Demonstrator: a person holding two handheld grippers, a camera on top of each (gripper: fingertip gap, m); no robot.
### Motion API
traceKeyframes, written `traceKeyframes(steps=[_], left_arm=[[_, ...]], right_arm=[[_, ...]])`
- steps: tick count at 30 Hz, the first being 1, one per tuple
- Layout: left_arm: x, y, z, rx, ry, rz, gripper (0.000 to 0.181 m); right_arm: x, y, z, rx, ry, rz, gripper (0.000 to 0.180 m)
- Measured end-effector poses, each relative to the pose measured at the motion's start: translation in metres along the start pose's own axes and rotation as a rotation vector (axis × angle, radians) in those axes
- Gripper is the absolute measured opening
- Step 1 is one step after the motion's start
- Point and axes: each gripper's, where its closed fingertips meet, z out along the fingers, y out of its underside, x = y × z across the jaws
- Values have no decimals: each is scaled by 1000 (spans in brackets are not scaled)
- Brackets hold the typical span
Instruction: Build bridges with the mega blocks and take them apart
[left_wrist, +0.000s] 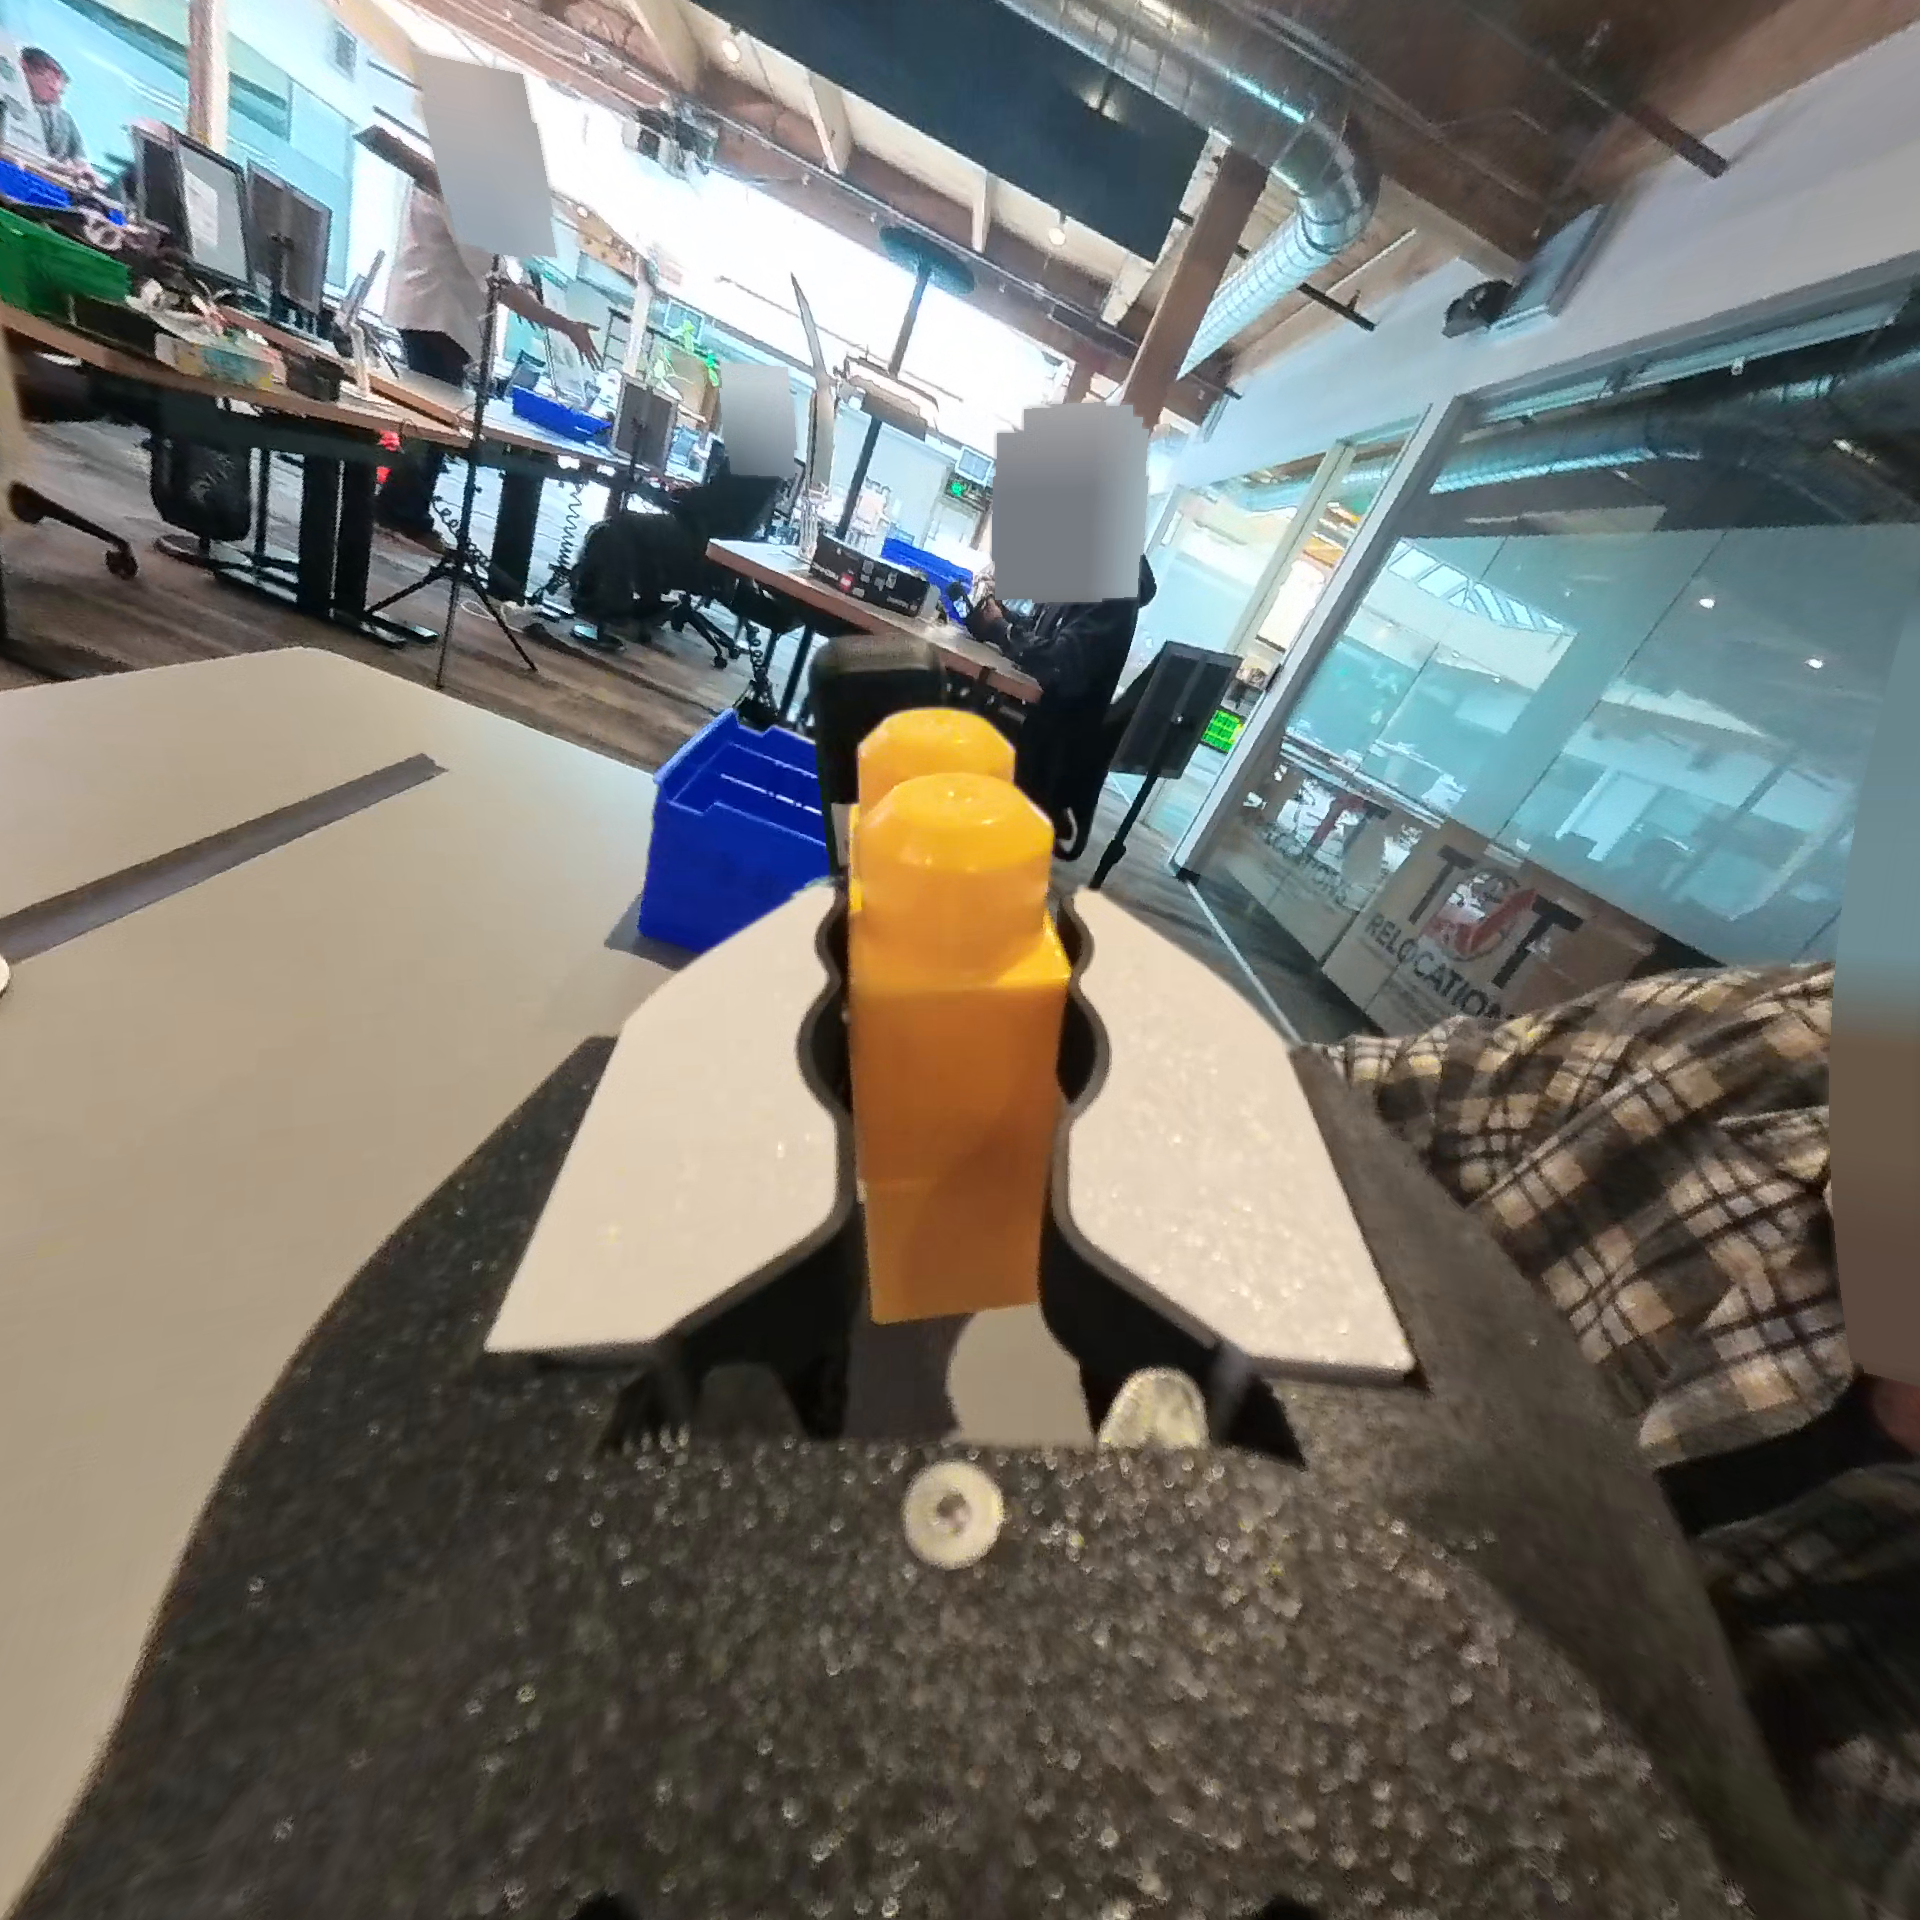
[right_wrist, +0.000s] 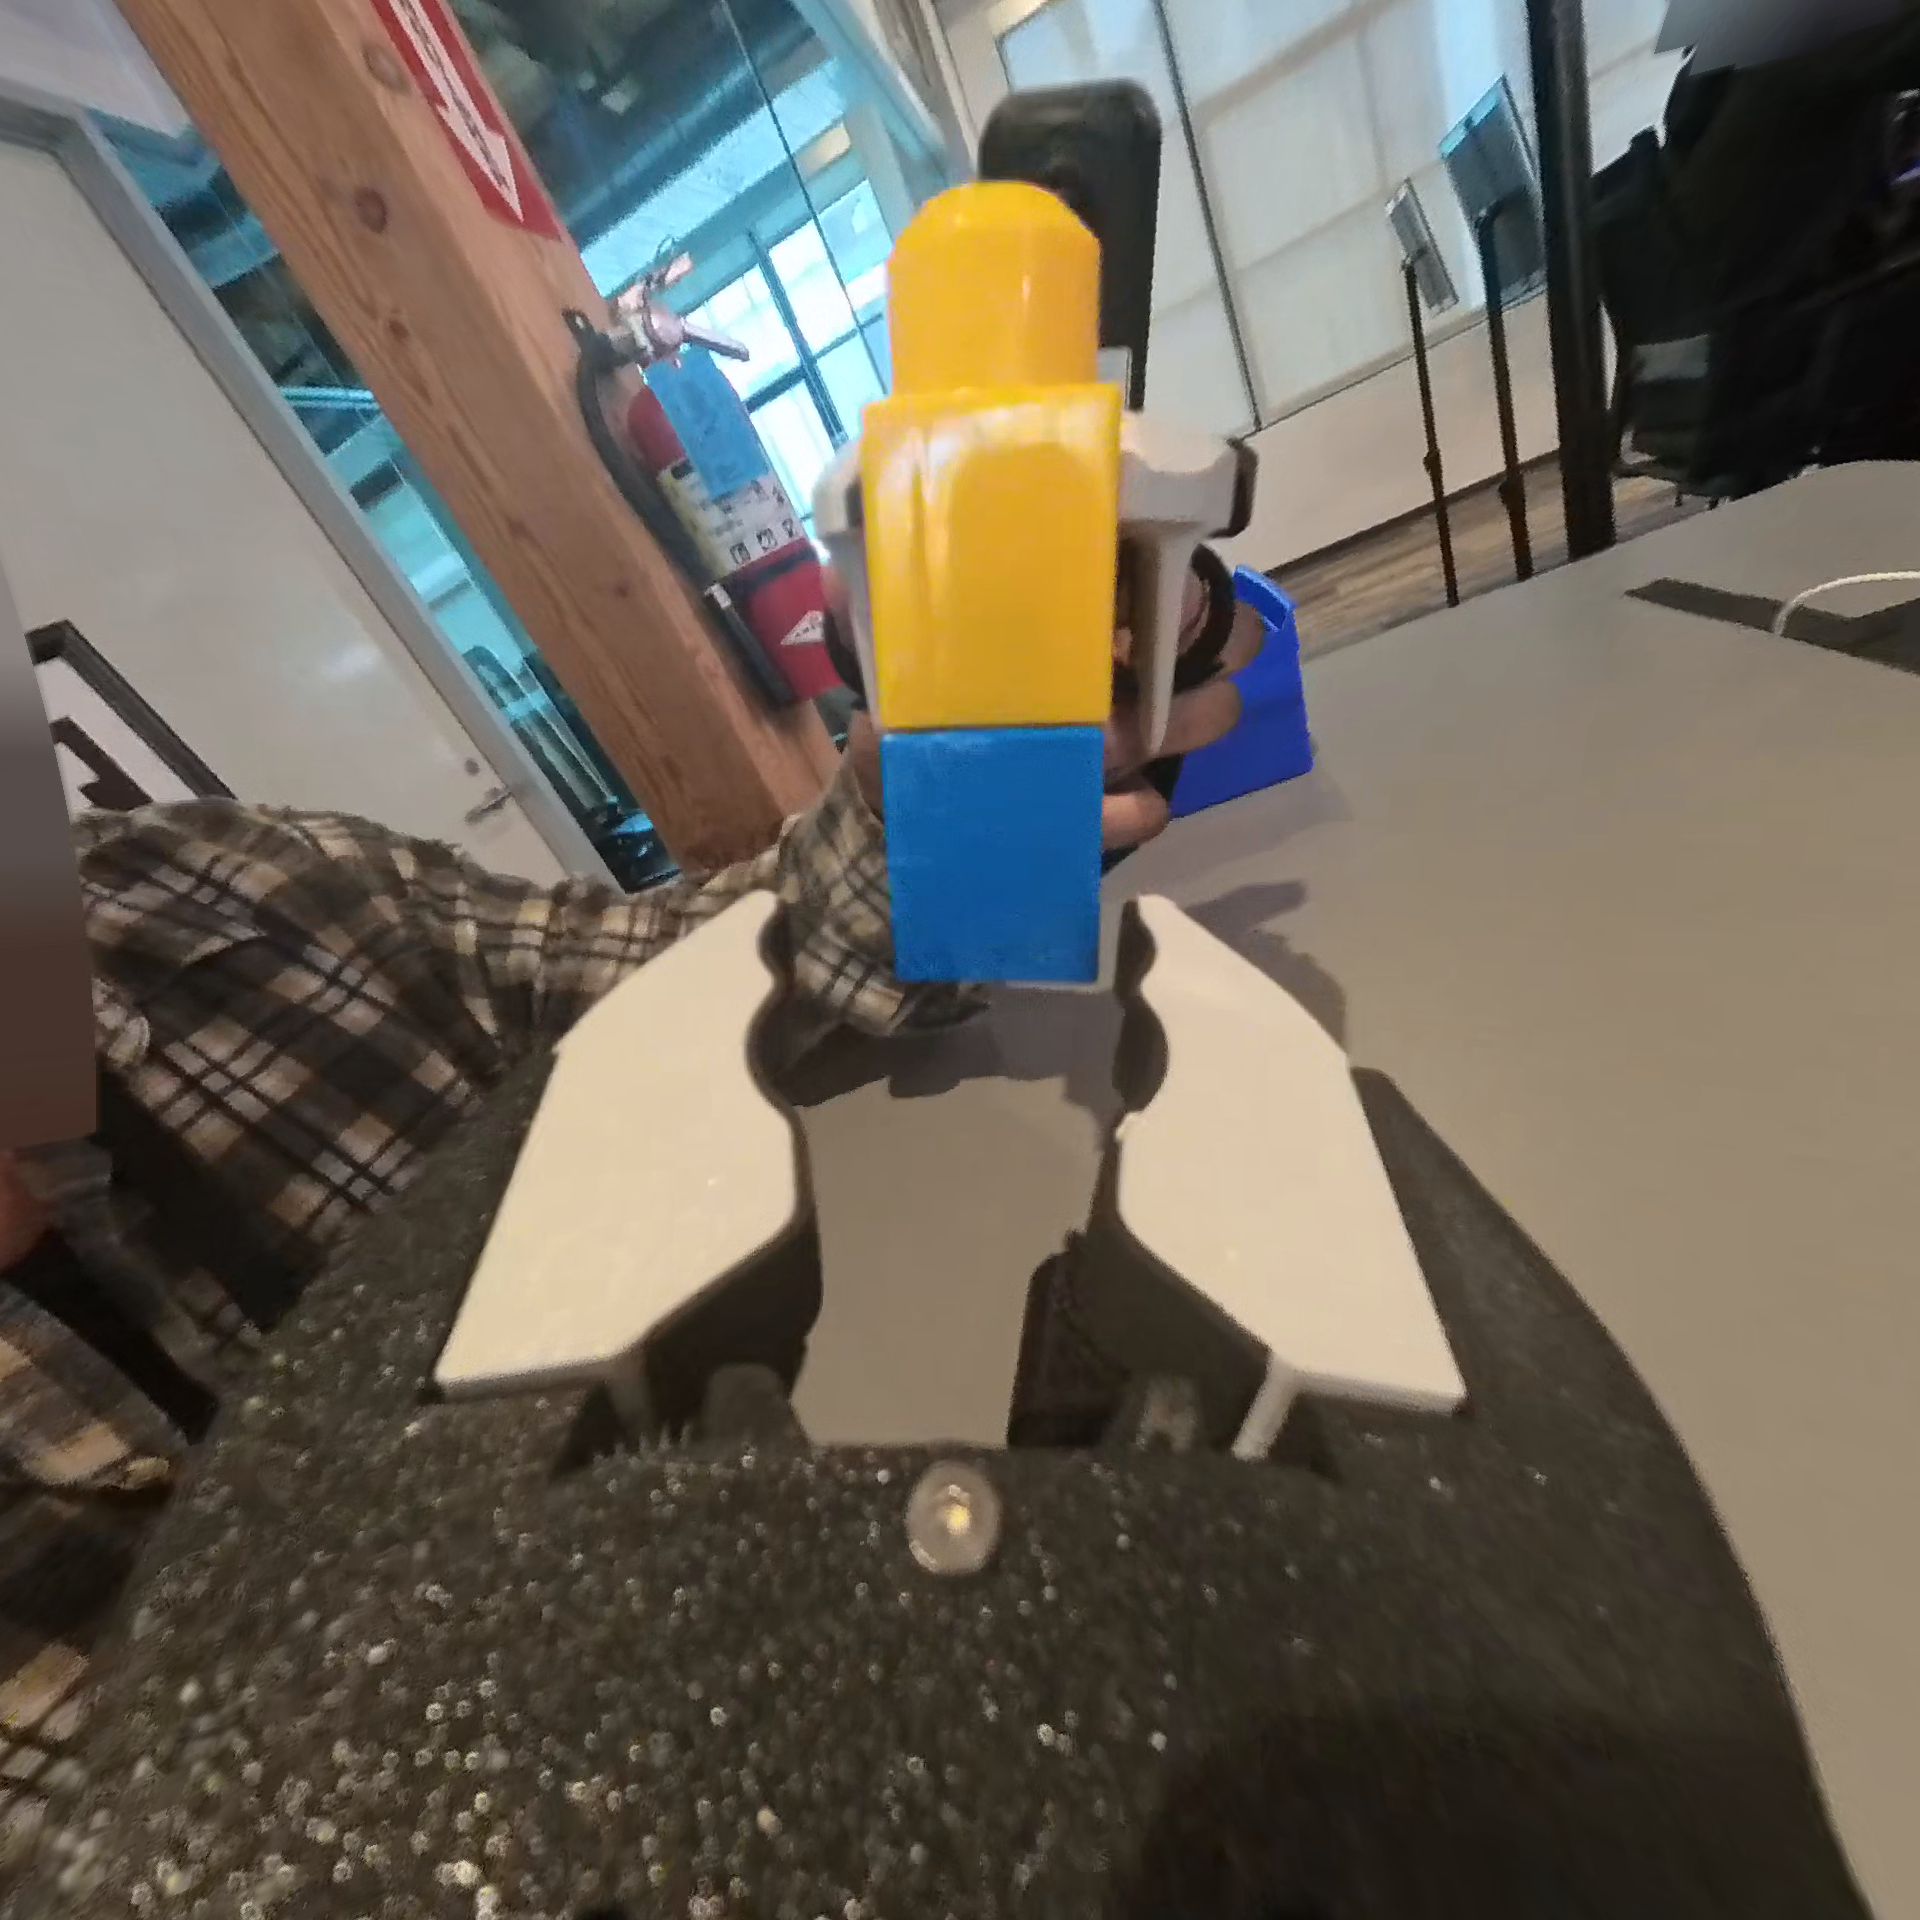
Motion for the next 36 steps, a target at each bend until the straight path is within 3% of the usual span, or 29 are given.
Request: traceKeyframes(steps=[2,6,12,20,22,24,29,31,32,33,36], left_arm=[[6,2,4,-19,18,-1,38],[11,0,6,-24,24,-6,38],[8,-3,2,-32,-52,21,37],[6,-7,1,-3,-56,35,37],[7,-11,1,29,-57,34,37],[9,-20,-4,86,-41,18,37],[11,-22,-4,105,-33,47,37],[12,-17,1,90,-29,60,37],[14,-16,4,86,-23,59,37],[14,-15,5,75,-25,61,37],[14,-9,5,-23,-69,94,37]], right_arm=[[-1,0,1,-28,17,-31,37],[-7,-1,2,-63,48,-46,36],[-4,-10,7,77,51,-19,35],[0,-17,4,105,53,-77,36],[-1,-18,0,118,48,-149,39],[2,-11,0,100,69,-163,59],[-5,-8,21,102,16,-95,67],[-10,-14,26,130,-10,-59,60],[-9,-13,27,119,1,-34,42],[-7,-12,26,115,24,-32,37],[-7,-11,22,81,49,-34,36]])
